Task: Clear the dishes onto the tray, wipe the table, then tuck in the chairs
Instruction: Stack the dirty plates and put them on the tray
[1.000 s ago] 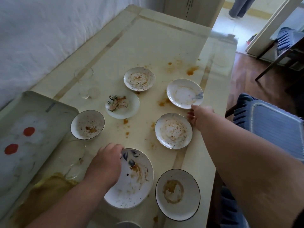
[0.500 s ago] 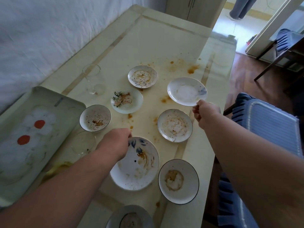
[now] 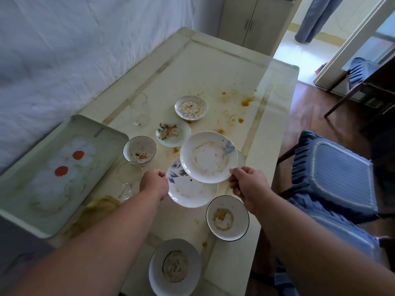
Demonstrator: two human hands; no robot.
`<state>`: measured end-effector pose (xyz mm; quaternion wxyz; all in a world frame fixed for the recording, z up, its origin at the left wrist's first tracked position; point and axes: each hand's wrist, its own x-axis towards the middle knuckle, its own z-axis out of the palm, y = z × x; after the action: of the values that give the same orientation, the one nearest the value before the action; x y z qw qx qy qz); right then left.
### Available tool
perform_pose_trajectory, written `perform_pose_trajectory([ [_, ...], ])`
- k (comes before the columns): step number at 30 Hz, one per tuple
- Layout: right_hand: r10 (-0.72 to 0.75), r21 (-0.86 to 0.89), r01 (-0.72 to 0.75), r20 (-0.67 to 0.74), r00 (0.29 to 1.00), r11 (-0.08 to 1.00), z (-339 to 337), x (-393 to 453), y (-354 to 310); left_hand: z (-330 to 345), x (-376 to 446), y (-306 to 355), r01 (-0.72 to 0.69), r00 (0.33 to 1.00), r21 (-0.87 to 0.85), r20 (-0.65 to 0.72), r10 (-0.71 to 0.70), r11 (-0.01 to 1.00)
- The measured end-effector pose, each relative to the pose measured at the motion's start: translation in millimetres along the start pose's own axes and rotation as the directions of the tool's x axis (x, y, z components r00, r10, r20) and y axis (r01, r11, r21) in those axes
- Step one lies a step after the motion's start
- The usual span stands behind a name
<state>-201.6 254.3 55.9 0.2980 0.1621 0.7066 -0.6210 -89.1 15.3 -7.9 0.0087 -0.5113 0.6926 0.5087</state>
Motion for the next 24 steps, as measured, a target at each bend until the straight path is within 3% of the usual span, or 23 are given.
perform_pose_trajectory([
  [3,-0.006,-0.055,0.008,0.033,0.999,0.998,1.3,-13.6,5.6,-1.0,-9.2,4.1,0.06,0.998,-0.233,0.033,-0.054,0.971],
  [6,-0.018,-0.075,0.023,0.061,0.998,0.997,0.0,-21.0,5.8,-4.4,-19.8,9.8,0.067,0.997,-0.357,0.048,-0.053,0.932],
  [18,-0.067,-0.125,0.083,0.128,0.99,0.989,-3.1,-49.6,14.0,-32.5,-54.3,8.5,0.076,0.995,-0.477,0.088,-0.039,0.876],
  [24,-0.076,-0.151,0.089,0.095,0.993,0.985,-5.5,-57.7,26.5,-35.0,-60.0,1.3,0.103,0.993,-0.51,0.097,-0.062,0.854],
])
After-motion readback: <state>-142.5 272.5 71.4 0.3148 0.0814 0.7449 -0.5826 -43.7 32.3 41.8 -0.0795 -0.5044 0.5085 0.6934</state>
